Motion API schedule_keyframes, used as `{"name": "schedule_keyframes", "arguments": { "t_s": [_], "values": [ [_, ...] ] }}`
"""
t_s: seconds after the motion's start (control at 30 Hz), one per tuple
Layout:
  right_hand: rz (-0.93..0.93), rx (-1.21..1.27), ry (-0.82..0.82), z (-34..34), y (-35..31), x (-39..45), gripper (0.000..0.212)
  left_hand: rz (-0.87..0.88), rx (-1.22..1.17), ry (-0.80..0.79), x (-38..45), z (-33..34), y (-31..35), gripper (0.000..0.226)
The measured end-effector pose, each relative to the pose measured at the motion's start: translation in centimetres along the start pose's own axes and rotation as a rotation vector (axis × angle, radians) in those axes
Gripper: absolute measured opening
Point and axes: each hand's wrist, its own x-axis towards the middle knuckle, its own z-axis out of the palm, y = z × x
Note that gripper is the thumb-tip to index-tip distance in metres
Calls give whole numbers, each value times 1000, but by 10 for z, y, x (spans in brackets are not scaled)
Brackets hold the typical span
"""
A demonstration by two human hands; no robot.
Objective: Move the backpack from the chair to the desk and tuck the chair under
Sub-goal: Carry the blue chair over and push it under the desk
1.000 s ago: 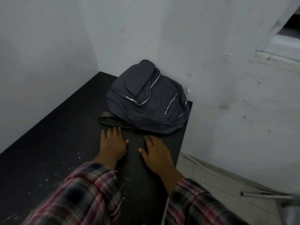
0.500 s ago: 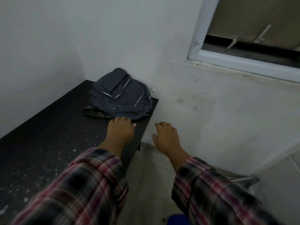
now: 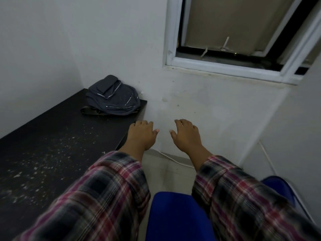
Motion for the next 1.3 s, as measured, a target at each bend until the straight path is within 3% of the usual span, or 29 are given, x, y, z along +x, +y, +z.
{"name": "schedule_keyframes", "arguments": {
  "t_s": [0.57,0.8,1.0,1.13,1.3],
  "values": [
    [383,-44,-20,-41,107,-263,53,333,-27,-151,-168,43,169,58],
    [566,-31,47,-79,181,-328,53,472,-79,-191,-206,53,256,64],
    [705,156,-74,-86,253,-354,56,538,-148,-286,-224,83,342,88],
    [699,303,-192,-82,289,-355,60,531,-226,-357,-236,108,402,111],
    [644,412,-263,-70,308,-336,54,311,-437,-374,-247,134,449,135]
  ]
}}
